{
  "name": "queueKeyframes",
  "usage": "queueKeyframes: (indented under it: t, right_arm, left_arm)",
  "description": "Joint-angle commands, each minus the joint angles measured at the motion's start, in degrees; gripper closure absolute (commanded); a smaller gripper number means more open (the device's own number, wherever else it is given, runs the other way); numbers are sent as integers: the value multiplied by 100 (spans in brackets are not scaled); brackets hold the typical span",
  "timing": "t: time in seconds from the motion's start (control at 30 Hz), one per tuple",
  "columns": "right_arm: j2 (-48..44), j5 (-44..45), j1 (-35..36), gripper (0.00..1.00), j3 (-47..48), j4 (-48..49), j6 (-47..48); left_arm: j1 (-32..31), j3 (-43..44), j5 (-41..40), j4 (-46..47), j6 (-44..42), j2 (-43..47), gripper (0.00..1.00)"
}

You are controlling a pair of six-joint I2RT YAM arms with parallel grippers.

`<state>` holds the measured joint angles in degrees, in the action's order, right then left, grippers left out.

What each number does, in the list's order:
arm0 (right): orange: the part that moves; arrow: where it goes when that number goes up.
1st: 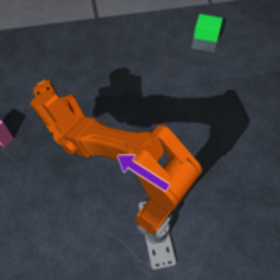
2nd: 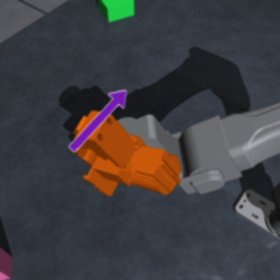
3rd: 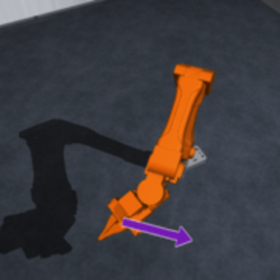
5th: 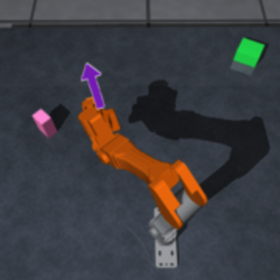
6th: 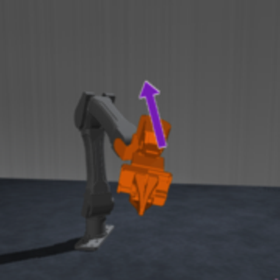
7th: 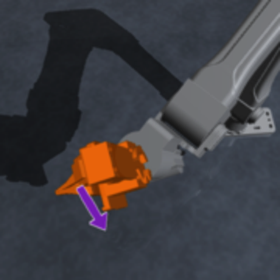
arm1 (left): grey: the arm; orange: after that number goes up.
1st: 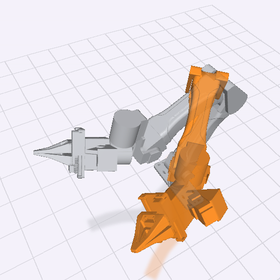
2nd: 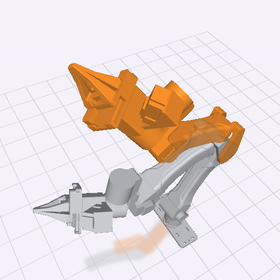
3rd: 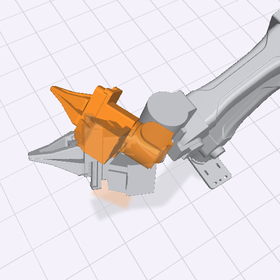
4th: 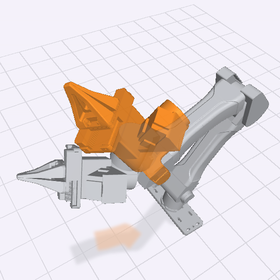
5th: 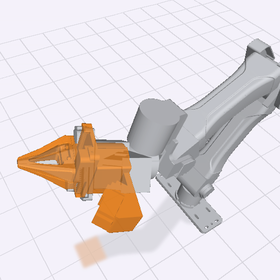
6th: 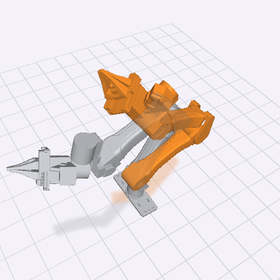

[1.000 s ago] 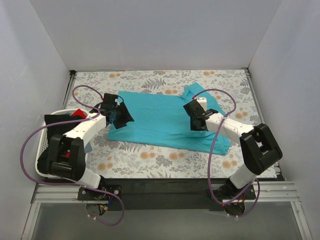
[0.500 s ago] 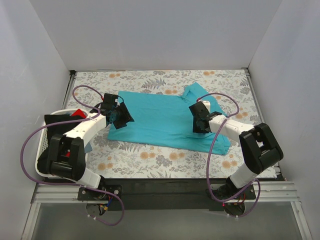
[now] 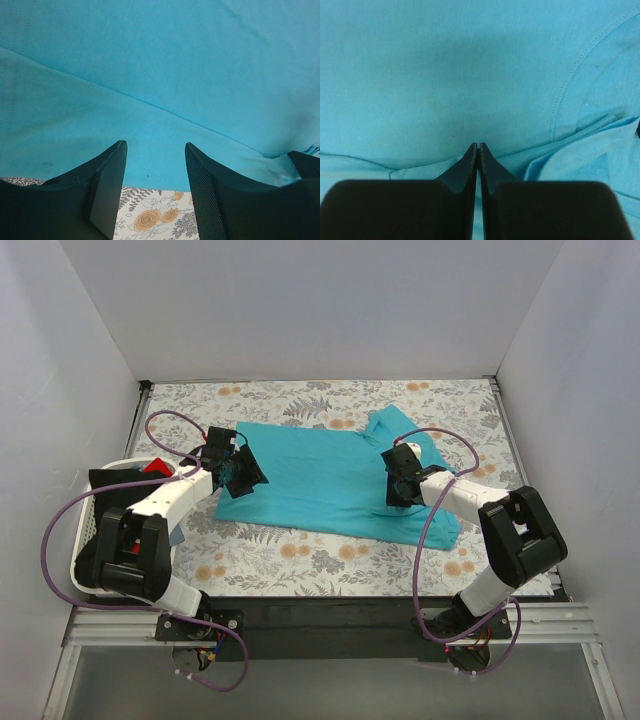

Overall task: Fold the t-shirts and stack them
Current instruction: Fold the tshirt

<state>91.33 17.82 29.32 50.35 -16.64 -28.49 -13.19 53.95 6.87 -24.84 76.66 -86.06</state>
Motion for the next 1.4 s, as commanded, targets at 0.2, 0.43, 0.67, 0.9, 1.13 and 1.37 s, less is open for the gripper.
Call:
queueKeyframes:
  t: [0.2,0.43,0.67,0.9,1.13,1.37]
  right_arm:
    - [51,46,-14,95,581,214,247]
    - [412,134,-23,96,1073,390,537]
    - [728,-138,-14,92,1267,662,783]
    - [623,-464,-14,63,1232,909,1266]
    - [176,152,-819,57,978,170,758]
    - [-300,-541,-1736,57,143,214,529]
  left_arm:
    - [18,-16,-11,58,-81,-16,51]
    - [18,-17,-37,58,-90,-25,51]
    - [18,-25,-46,58,-90,-33,51]
    - [18,-34,-46,58,-64,-60,51]
    - [18,-52,-63,58,-64,-33,51]
    - [18,-34,-19,67,-55,-60,51]
